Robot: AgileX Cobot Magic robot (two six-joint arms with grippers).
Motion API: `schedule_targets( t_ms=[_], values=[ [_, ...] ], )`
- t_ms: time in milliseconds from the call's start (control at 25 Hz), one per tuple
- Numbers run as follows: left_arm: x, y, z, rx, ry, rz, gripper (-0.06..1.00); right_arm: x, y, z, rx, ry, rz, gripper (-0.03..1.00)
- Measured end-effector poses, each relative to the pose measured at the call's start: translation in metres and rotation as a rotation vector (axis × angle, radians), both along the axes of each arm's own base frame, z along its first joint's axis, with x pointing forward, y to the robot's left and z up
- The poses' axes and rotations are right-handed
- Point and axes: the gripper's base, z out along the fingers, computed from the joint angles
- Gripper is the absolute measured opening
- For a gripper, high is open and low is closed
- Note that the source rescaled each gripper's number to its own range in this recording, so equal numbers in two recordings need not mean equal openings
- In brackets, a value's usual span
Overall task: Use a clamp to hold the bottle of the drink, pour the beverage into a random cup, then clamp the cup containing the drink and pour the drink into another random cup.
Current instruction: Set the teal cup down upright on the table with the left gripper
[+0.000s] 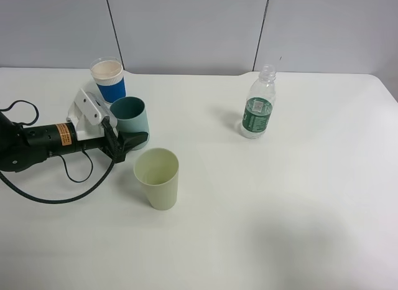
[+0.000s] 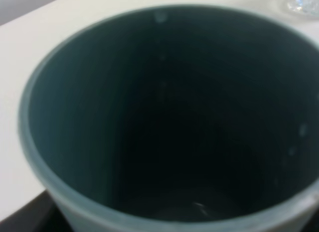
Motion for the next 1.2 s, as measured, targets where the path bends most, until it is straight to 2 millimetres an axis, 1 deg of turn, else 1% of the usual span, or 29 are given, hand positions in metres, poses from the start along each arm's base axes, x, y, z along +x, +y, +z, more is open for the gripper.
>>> schedule_targets(
  t_ms=[360,400,440,480,520,560,600,640,760,1000,1200],
  values=[
    [-0.0001,-0.0001,-0.0004,-0.001,-0.001,-0.001,0.02,0.0,0.0,0.0,0.0,0.0,0.0,1.0],
    [-0.0001,-0.0001,-0.0006,-0.001,-0.001,-0.001,0.04,0.0,0.0,0.0,0.0,0.0,0.0,1.0],
    [-0.0002,0.0,-0.0008,0.001,0.0,-0.001,0.11,0.0,0.0,0.0,0.0,0.0,0.0,1.0],
    [-0.0002,0.0,-0.0008,0.001,-0.001,-0.001,0.29,0.0,0.0,0.0,0.0,0.0,0.0,1.0],
    [-0.0002,0.0,-0.0008,0.004,-0.005,-0.003,0.52,0.0,0.0,0.0,0.0,0.0,0.0,1.0],
    [-0.0002,0.0,-0.0008,0.021,-0.025,-0.009,0.83,0.0,0.0,0.0,0.0,0.0,0.0,1.0],
    [-0.0002,0.0,-0.0008,0.032,-0.039,-0.015,0.9,0.0,0.0,0.0,0.0,0.0,0.0,1.0],
    [-0.0002,0.0,-0.0008,0.046,-0.054,-0.02,0.94,0.0,0.0,0.0,0.0,0.0,0.0,1.0],
    [-0.0002,0.0,-0.0008,0.077,-0.092,-0.033,0.98,0.0,0.0,0.0,0.0,0.0,0.0,1.0],
    [-0.0001,0.0,-0.0003,0.106,-0.129,-0.045,0.98,0.0,0.0,0.0,0.0,0.0,0.0,1.0],
    [0.0011,-0.0001,0.0068,0.109,-0.156,-0.045,0.98,0.0,0.0,0.0,0.0,0.0,0.0,1.0]
  ],
)
